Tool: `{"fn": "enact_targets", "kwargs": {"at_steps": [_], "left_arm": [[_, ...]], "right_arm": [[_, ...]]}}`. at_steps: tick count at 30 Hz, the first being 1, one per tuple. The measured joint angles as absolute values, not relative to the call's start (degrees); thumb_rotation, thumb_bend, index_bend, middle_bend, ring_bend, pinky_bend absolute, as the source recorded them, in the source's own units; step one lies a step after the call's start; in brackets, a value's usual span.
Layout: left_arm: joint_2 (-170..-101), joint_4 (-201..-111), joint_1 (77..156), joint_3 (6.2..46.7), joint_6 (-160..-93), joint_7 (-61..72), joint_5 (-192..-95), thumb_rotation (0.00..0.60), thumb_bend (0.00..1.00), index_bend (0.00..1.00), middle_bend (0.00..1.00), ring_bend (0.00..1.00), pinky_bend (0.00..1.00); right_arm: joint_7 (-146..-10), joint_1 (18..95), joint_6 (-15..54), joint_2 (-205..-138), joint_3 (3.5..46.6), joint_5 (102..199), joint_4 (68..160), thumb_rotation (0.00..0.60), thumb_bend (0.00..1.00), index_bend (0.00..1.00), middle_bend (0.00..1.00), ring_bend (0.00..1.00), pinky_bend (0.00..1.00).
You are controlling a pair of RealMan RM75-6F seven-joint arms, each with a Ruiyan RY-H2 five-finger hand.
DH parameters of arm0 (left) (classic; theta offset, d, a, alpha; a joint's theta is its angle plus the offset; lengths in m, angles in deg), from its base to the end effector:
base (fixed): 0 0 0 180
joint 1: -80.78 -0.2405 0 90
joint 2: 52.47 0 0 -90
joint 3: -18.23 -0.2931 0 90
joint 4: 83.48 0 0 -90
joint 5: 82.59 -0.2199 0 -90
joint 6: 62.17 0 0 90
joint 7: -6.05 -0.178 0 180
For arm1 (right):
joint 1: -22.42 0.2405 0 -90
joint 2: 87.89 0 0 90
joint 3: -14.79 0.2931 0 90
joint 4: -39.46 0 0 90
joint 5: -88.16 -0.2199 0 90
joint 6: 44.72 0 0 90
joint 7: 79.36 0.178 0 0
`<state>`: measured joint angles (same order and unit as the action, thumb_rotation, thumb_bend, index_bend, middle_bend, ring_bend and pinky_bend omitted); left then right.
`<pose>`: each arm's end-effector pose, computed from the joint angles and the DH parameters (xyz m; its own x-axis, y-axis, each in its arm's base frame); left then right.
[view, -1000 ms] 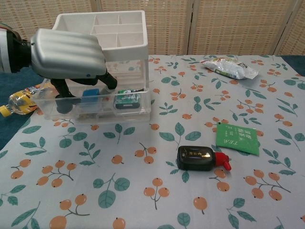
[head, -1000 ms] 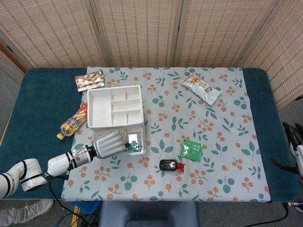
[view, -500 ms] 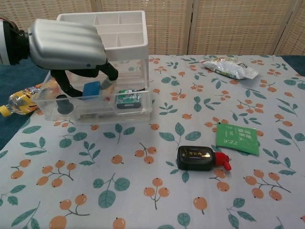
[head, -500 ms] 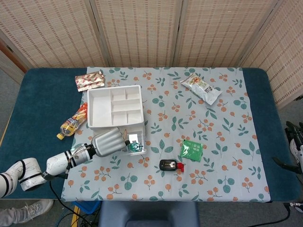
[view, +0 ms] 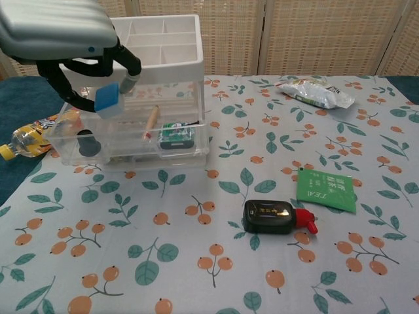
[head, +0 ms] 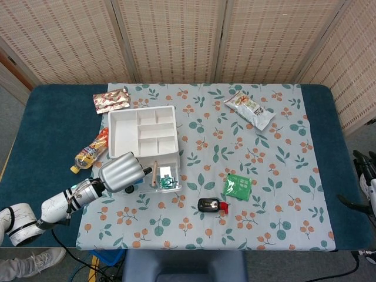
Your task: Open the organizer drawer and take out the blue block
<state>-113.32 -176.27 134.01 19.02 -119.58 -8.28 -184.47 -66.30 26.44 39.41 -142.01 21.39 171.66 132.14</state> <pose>-0.0990 0.3848 0.0884 0.7654 -0.2754 0.5817 0.1746 -0.7810 -0.5996 -0.3568 -0.2278 0.2417 0.3311 0.0604 0.9417 -0.9435 0.0353 0.3295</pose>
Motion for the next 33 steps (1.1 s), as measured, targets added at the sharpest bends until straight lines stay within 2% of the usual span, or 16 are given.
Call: {"fn": "enact_targets", "kwargs": {"at_steps": [16, 33], "left_arm": [[-107.4, -179.2, 125.1, 17.4, -125.3, -7.6, -181.5, 0.6, 0.2, 0.58, 0.95, 0.98, 1.0], [-107.9, -177.7, 117.2, 15.1, -125.3, -8.0, -175.7, 0.6, 0.2, 0.57, 0.95, 0.98, 1.0]], "right_arm": [[-66.1, 27.3, 39.1, -142.1, 21.7, 172.1, 131.9, 0.6, 0.14, 0.0, 0.13, 0.0, 0.06], [-65.8, 27.6, 39.2, -142.3, 21.7, 172.1, 131.5, 0.6, 0.14, 0.0, 0.13, 0.0, 0.06]]}}
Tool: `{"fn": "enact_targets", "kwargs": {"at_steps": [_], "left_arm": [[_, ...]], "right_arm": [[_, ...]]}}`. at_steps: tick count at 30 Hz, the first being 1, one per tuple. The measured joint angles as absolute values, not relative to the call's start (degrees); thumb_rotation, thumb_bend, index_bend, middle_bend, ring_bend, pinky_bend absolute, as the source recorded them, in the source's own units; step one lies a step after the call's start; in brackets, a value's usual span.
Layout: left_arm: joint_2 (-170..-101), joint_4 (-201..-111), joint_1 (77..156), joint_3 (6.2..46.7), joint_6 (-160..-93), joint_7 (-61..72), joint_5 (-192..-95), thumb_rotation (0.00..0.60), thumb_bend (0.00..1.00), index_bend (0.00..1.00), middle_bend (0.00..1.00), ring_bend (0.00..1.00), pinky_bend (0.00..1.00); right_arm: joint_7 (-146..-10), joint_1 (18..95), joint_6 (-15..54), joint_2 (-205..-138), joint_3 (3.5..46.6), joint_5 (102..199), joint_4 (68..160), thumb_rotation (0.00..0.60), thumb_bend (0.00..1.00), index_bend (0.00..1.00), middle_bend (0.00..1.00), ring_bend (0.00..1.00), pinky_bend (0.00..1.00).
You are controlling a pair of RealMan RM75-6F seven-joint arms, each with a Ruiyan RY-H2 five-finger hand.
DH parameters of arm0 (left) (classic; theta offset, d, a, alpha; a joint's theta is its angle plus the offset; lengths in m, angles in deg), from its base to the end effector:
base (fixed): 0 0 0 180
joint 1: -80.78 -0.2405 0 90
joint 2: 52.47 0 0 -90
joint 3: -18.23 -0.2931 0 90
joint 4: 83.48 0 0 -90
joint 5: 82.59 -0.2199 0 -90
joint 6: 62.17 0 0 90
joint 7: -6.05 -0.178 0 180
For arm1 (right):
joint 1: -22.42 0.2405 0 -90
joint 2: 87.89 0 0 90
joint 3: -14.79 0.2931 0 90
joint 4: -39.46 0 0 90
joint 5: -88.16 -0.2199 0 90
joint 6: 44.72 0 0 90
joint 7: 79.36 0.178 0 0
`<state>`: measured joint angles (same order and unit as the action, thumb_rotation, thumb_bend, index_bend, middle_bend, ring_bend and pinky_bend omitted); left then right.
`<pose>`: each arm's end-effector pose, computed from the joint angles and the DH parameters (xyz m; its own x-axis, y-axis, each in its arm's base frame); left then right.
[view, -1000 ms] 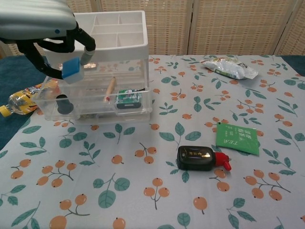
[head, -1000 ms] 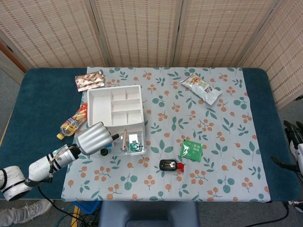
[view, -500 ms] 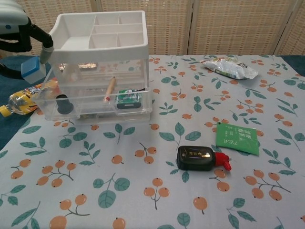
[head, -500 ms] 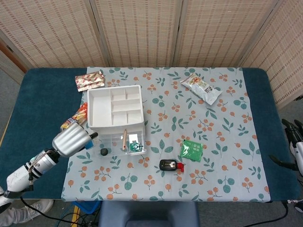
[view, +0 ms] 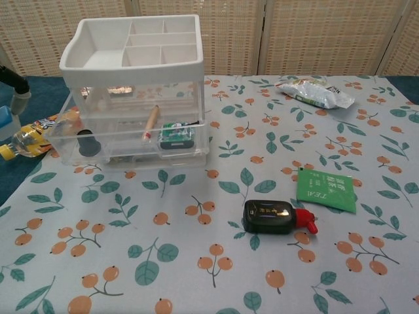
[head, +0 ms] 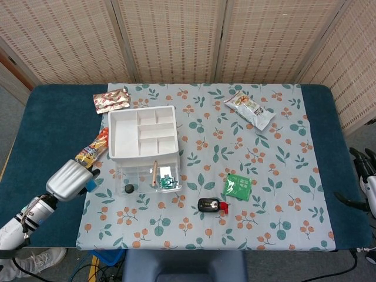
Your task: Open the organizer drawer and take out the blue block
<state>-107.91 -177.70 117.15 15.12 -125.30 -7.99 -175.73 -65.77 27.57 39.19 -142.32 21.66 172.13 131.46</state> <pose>-0.2299 0.3458 0.1364 0.8057 -0.0074 0.5923 0.4841 -0.5680 -0.6656 -0.3529 -0.2360 0.2408 0.3275 0.0669 0.9425 -0.9448 0.0093 0.3276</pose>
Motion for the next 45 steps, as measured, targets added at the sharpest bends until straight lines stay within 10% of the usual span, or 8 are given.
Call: {"fn": "enact_targets", "kwargs": {"at_steps": [24, 29, 45], "left_arm": [[-121.2, -173.3, 112.7, 12.9, -120.3, -10.3, -173.1, 0.6, 0.2, 0.55, 0.95, 0.98, 1.0], [-123.2, -173.1, 112.5, 13.5, -119.1, -12.4, -170.6, 0.6, 0.2, 0.41, 0.91, 0.96, 1.0], [-120.8, -175.4, 109.3, 17.6, -122.0, -21.9, -157.1, 0.6, 0.2, 0.27, 0.71, 0.73, 0.87]], "right_arm": [[-64.9, 27.4, 39.8, -142.5, 21.9, 171.6, 130.6, 0.6, 0.13, 0.0, 0.13, 0.0, 0.06], [-64.7, 27.3, 39.7, -142.4, 21.9, 171.2, 130.7, 0.6, 0.14, 0.0, 0.13, 0.0, 0.06], [-64.2, 28.1, 37.8, -142.6, 21.7, 171.1, 130.0, 0.6, 0.15, 0.0, 0.13, 0.0, 0.06]]}}
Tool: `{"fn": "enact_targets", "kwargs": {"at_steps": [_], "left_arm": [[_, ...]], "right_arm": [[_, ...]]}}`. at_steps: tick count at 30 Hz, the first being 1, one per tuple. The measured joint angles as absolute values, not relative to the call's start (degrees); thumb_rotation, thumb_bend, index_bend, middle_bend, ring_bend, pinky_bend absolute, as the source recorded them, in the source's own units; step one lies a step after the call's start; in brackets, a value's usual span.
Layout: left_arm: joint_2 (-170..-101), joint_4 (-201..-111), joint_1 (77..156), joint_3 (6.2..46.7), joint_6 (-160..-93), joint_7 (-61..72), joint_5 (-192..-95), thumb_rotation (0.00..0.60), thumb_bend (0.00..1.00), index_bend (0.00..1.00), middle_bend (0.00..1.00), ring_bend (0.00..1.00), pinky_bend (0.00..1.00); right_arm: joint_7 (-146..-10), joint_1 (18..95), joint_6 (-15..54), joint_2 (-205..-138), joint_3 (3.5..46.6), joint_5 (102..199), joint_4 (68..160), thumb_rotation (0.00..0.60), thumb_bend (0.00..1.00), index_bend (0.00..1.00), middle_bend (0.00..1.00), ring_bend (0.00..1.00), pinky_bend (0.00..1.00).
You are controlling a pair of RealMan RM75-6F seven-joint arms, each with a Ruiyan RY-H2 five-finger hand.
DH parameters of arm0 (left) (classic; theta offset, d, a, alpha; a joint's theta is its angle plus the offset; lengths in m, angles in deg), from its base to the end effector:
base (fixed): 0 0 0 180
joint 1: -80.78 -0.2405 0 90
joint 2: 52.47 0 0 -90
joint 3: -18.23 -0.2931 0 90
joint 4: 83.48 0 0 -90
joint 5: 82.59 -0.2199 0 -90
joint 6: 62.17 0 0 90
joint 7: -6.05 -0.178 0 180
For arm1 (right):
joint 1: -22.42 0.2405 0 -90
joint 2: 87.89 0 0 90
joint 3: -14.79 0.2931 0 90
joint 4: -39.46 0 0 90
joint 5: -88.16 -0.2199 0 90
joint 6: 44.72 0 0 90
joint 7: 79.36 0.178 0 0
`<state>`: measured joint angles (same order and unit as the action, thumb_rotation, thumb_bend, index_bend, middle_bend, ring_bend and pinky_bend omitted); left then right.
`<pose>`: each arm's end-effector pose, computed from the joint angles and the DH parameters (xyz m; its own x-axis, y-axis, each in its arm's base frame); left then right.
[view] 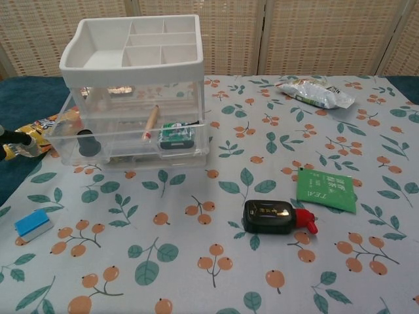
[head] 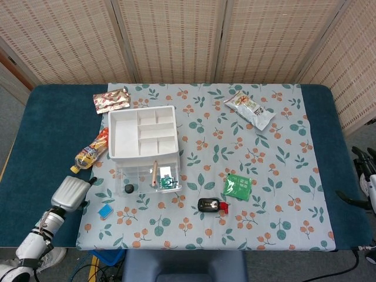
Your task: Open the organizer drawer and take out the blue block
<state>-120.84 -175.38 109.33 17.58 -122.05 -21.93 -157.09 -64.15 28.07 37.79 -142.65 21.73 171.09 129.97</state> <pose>-0.2964 0.3261 0.0698 0.7686 0.2207 0.6005 0.6376 -0.3414 -0.6906 -0.3606 -0.2399 0.2409 0.3169 0.0549 0.9469 -0.9484 0.0259 0.3159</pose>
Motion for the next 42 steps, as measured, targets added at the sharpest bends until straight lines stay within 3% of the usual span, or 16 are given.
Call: {"fn": "enact_targets", "kwargs": {"at_steps": [4, 14, 28, 37, 42], "left_arm": [[-119.4, -175.2, 108.0, 19.5, -124.2, -21.8, -152.7, 0.6, 0.2, 0.27, 0.66, 0.65, 0.81], [-117.0, -179.5, 102.6, 22.6, -134.1, -17.9, -149.2, 0.6, 0.2, 0.26, 0.63, 0.6, 0.71], [-114.0, -187.9, 95.6, 20.6, -143.9, -16.4, -154.2, 0.6, 0.2, 0.26, 0.63, 0.59, 0.7], [-118.1, -185.2, 89.7, 19.4, -154.8, -14.0, -163.5, 0.6, 0.2, 0.26, 0.59, 0.55, 0.64], [-119.0, -183.6, 89.2, 18.8, -154.1, -16.0, -164.7, 0.6, 0.2, 0.25, 0.56, 0.52, 0.58]], "right_arm": [[-64.5, 28.6, 36.6, -142.4, 21.3, 171.8, 130.2, 0.6, 0.15, 0.0, 0.13, 0.0, 0.06], [-64.9, 30.0, 35.0, -143.6, 19.7, 174.5, 130.3, 0.6, 0.17, 0.0, 0.13, 0.0, 0.06], [-66.5, 28.1, 36.4, -146.6, 17.5, 174.9, 129.9, 0.6, 0.17, 0.0, 0.13, 0.0, 0.06], [-67.2, 27.5, 38.3, -146.9, 17.3, 176.1, 130.6, 0.6, 0.17, 0.0, 0.13, 0.0, 0.06], [-66.9, 27.0, 39.1, -147.0, 17.2, 176.1, 130.4, 0.6, 0.17, 0.0, 0.13, 0.0, 0.06]]}}
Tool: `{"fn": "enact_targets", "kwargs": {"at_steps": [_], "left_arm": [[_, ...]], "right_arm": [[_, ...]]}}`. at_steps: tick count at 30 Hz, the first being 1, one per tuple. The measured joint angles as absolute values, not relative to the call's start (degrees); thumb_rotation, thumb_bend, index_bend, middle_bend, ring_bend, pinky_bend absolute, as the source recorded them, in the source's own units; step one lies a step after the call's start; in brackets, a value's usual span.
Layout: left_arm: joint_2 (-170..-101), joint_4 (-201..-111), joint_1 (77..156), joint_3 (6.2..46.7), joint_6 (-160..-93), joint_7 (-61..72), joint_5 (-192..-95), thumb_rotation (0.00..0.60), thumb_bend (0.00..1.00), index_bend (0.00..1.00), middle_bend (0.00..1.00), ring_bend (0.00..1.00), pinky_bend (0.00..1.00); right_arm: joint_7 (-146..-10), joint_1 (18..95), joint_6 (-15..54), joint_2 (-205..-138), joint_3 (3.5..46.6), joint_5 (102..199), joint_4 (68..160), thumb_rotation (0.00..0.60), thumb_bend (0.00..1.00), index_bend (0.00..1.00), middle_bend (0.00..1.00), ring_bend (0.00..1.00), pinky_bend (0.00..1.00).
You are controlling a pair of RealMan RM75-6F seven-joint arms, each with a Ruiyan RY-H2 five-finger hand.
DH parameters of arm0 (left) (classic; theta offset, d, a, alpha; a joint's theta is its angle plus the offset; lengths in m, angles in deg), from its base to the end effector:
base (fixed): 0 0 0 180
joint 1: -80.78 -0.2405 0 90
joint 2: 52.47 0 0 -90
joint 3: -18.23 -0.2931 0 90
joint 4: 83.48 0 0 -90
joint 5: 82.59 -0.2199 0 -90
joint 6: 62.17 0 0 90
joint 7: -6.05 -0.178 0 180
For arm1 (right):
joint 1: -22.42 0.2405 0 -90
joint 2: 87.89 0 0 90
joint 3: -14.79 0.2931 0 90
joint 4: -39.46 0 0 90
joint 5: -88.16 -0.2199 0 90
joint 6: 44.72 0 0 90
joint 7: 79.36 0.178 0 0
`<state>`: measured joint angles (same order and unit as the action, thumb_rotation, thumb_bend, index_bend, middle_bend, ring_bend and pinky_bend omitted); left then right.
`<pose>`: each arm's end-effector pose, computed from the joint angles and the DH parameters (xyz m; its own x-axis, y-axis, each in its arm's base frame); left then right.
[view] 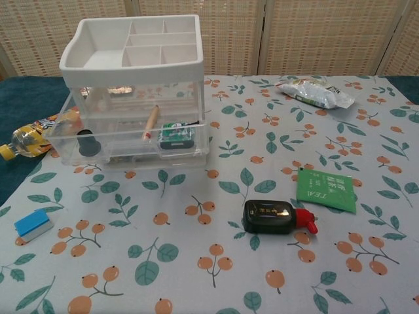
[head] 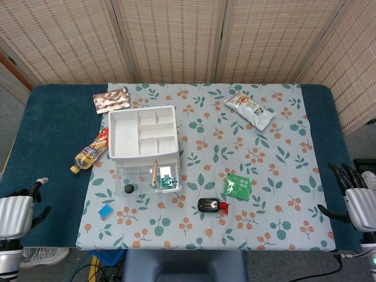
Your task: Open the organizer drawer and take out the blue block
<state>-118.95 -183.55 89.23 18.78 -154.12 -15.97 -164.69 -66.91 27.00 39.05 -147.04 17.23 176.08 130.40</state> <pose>-0.3117 0.2265 0.1567 0.5763 -0.0746 0.8139 0.8169 0.0223 -0.5764 -0.3564 -0.2160 0.1933 0.2992 -0.0330 0.9536 -0.9540 -0.0273 0.2984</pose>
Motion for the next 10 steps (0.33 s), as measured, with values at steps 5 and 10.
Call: {"fn": "enact_targets", "kwargs": {"at_steps": [5, 10], "left_arm": [[-119.4, -183.5, 89.5, 19.4, -152.2, -17.3, -164.1, 0.6, 0.2, 0.24, 0.53, 0.49, 0.57], [-120.1, -183.7, 89.3, 19.8, -152.0, -18.4, -164.3, 0.6, 0.2, 0.24, 0.52, 0.49, 0.57]], "right_arm": [[-66.9, 26.5, 40.0, -146.9, 17.1, 176.3, 130.4, 0.6, 0.17, 0.0, 0.13, 0.0, 0.06], [-66.9, 26.2, 40.4, -147.0, 17.0, 176.5, 130.6, 0.6, 0.17, 0.0, 0.13, 0.0, 0.06]]}}
